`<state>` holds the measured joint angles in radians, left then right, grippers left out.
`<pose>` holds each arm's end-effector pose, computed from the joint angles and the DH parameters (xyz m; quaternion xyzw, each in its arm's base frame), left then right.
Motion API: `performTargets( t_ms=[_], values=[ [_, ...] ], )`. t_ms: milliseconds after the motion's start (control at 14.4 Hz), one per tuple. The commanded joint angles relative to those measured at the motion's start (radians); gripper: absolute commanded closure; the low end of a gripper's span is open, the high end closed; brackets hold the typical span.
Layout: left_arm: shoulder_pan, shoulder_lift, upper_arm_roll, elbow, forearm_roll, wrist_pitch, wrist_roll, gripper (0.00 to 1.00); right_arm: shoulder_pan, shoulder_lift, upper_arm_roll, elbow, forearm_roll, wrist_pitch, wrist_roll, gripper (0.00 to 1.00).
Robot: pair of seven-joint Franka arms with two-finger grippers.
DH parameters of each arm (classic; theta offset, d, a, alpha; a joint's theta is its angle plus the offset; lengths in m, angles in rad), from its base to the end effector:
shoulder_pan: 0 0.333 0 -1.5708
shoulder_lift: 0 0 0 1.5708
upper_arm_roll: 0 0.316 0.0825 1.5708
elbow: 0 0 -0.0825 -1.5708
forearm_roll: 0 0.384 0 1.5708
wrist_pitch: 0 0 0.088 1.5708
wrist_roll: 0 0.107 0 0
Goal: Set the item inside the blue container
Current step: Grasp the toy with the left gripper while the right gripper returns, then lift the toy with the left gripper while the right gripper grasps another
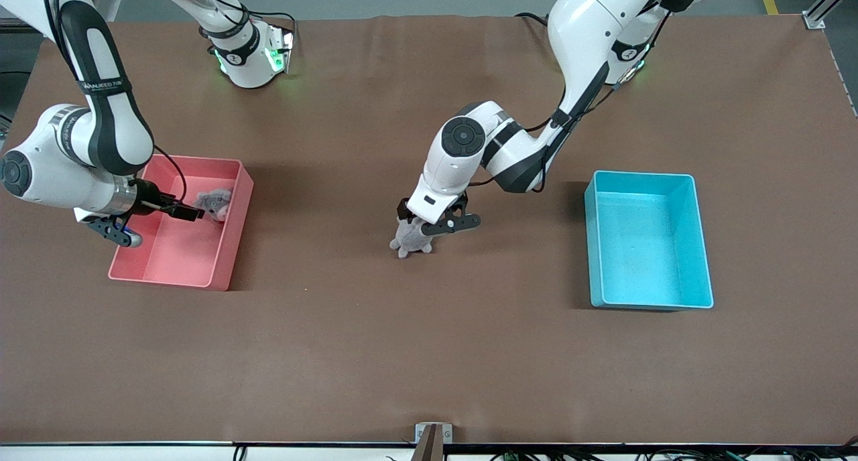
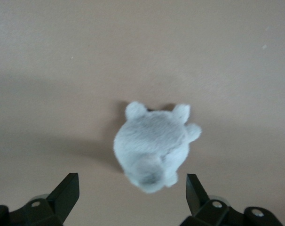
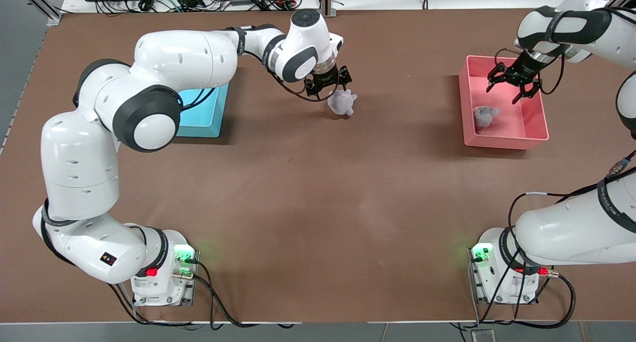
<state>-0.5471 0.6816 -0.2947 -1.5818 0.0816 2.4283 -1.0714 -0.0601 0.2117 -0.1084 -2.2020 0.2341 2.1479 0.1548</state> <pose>0.5026 -0.5119 0.2700 0.9856 0.1255 0.0077 0.1134 0.5160 -0.0782 0.2676 -0.9604 0.2340 0.1297 0.0782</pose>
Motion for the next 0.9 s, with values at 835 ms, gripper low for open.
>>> performTargets(
  t_ms=[835],
  values=[
    [-0.025,0.111,0.011,0.011,0.121,0.13,-0.048,0.0,-0.009,0.012,0.022,-0.156,0.172,0.178,-0.023,0.0]
  ],
)
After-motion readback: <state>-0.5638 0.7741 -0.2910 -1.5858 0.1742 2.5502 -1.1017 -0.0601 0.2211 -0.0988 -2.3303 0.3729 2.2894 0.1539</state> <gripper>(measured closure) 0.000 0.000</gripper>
